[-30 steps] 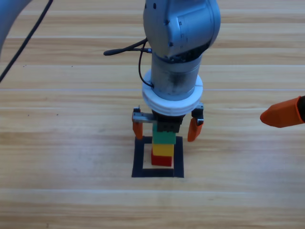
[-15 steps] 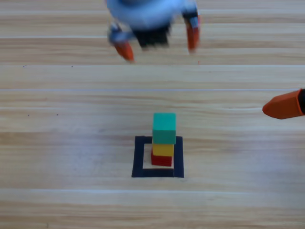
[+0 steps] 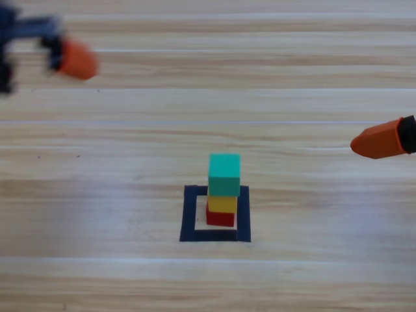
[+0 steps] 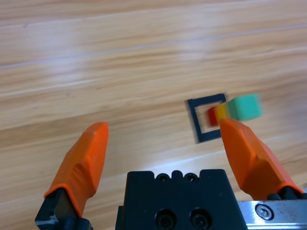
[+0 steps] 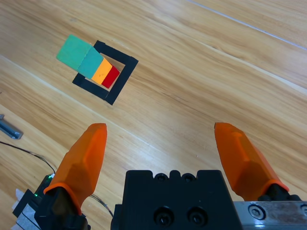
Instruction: Stack the blocks in the rectangular block: red at the bottom, yellow in the middle, green on top
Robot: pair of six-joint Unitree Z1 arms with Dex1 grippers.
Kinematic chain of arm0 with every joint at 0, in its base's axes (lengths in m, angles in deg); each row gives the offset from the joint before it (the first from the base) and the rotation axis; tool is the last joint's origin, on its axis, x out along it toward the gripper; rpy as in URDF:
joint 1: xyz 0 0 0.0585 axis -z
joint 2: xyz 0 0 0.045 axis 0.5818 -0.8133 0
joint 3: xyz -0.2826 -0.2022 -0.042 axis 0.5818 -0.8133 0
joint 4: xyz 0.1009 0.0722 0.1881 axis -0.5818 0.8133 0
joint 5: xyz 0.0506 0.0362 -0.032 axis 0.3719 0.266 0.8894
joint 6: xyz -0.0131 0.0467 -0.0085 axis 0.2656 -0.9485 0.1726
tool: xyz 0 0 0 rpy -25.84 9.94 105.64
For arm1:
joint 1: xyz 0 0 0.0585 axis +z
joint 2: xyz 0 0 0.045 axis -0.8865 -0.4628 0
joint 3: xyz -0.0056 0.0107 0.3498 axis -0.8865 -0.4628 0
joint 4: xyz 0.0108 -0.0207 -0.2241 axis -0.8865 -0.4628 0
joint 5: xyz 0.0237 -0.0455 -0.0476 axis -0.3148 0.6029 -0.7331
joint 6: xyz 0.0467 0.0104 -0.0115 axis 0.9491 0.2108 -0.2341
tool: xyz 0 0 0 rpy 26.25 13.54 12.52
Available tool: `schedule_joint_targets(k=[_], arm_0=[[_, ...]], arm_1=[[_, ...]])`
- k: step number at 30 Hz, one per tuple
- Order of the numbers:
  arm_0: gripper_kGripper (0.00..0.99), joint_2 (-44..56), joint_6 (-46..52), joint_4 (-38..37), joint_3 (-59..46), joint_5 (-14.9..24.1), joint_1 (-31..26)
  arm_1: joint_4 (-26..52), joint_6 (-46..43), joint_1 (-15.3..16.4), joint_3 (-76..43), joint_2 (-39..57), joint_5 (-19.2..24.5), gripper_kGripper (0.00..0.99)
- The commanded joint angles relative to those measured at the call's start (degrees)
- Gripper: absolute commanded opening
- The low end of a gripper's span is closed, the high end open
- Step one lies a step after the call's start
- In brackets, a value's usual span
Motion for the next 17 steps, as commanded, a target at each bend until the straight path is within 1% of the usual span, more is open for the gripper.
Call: schedule_joint_targets(k=[1, 4, 5, 9, 12, 17], arm_0=[[0.990, 22.6, -8.3, -7.6, -18.3, 1.9, 1.2], [0.990, 31.3, -12.6, -11.1, -23.9, 2.0, 1.2], [0.990, 33.1, -14.3, -12.1, -24.6, 1.5, 1.1], [0.990, 33.6, -15.8, -12.7, -24.8, 1.2, 0.9], [0.990, 34.1, -17.6, -15.5, -26.6, 1.2, 0.9], [0.990, 35.6, -18.6, -17.9, -28.8, 1.2, 0.9]], arm_1=[[0.6, 0.3, -0.9, -0.2, -2.4, 0.2, 0.983], [0.6, 0.3, -0.9, -0.2, -2.6, 0.2, 0.983], [0.6, 0.3, -0.8, -0.2, -2.7, 0.2, 0.983], [0.6, 0.3, -0.8, -0.2, -2.7, 0.2, 0.983], [0.6, 0.3, -0.8, -0.2, -2.8, 0.2, 0.983], [0.6, 0.3, -0.8, -0.3, -2.8, 0.2, 0.983]])
